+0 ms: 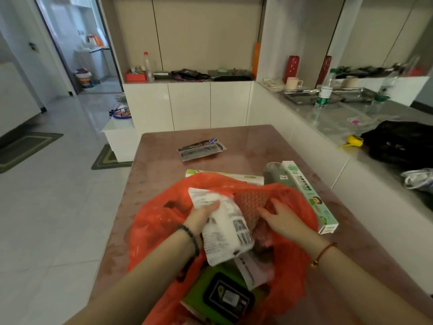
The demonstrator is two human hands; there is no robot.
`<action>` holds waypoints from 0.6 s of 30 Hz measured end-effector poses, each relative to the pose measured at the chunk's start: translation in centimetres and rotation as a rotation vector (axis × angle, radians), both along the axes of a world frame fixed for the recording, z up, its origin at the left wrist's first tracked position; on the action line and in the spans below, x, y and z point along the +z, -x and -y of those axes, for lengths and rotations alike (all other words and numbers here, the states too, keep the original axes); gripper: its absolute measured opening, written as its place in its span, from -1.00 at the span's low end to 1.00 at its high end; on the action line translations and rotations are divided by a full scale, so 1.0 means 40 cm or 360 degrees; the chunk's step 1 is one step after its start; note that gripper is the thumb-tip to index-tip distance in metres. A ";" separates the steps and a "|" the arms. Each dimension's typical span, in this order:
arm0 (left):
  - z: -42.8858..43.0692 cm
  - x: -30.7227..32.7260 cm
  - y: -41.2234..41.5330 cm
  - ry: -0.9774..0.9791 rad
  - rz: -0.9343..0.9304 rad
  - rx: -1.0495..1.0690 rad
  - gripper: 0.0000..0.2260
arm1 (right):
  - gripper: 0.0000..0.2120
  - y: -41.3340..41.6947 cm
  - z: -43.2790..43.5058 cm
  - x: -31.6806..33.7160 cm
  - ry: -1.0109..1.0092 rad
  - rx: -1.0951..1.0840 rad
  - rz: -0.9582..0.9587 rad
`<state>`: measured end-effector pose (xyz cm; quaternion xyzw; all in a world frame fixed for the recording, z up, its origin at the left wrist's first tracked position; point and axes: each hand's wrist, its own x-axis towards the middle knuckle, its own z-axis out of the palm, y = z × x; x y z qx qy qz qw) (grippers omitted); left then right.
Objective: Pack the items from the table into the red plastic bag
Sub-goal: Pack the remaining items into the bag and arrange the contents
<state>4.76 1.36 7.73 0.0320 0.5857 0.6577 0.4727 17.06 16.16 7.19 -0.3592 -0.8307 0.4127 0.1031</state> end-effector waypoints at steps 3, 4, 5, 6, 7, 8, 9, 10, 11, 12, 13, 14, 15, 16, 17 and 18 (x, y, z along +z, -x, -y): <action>-0.041 -0.007 0.047 0.0012 -0.0143 0.0274 -0.56 | -0.43 -0.068 0.005 0.044 -0.0189 0.0463 0.0331; -0.055 -0.002 0.044 0.0014 -0.0253 0.0318 -0.52 | -0.30 -0.083 0.012 0.057 -0.0237 0.0567 0.0355; -0.065 0.000 0.040 0.0050 -0.0402 0.0308 -0.48 | -0.19 -0.090 0.016 0.069 -0.0327 0.0623 0.0367; -0.076 -0.005 0.038 0.0093 -0.0551 0.0271 -0.39 | -0.14 -0.093 0.016 0.078 -0.0462 0.0609 0.0339; -0.084 -0.012 0.032 0.0158 -0.0665 0.0188 -0.28 | -0.14 -0.091 0.014 0.089 -0.0620 0.0550 0.0263; -0.091 -0.024 0.030 0.0222 -0.0753 0.0124 -0.19 | -0.15 -0.086 0.006 0.099 -0.0746 0.0478 0.0186; -0.097 -0.031 0.024 0.0320 -0.0841 0.0078 -0.17 | -0.16 -0.081 -0.007 0.108 -0.0822 0.0425 0.0137; -0.106 -0.045 0.027 0.0398 -0.0926 0.0062 -0.23 | -0.16 -0.075 -0.019 0.112 -0.0835 0.0413 0.0147; -0.112 -0.043 0.029 0.0543 -0.1064 0.0010 -0.32 | -0.16 -0.071 -0.029 0.118 -0.0829 0.0437 0.0192; -0.118 -0.034 0.036 0.0763 -0.1292 -0.0106 -0.36 | -0.16 -0.068 -0.039 0.125 -0.0821 0.0478 0.0256; -0.119 -0.026 0.041 0.0984 -0.1561 -0.0244 -0.32 | -0.18 -0.068 -0.050 0.132 -0.0843 0.0524 0.0311; -0.113 -0.019 0.048 0.1105 -0.1813 -0.0320 -0.27 | -0.22 -0.070 -0.058 0.138 -0.0891 0.0587 0.0346; -0.100 -0.012 0.056 0.1126 -0.1970 -0.0357 -0.24 | -0.28 -0.074 -0.058 0.146 -0.0964 0.0672 0.0374; -0.081 -0.010 0.062 0.1098 -0.2007 -0.0408 -0.23 | -0.36 -0.081 -0.052 0.146 -0.1010 0.0779 0.0360; -0.055 -0.010 0.063 0.1034 -0.2024 -0.0487 -0.21 | -0.43 -0.096 -0.043 0.141 -0.1011 0.0891 0.0313; -0.018 -0.007 0.058 0.0970 -0.2106 -0.0604 -0.16 | -0.48 -0.110 -0.032 0.132 -0.1048 0.1021 0.0240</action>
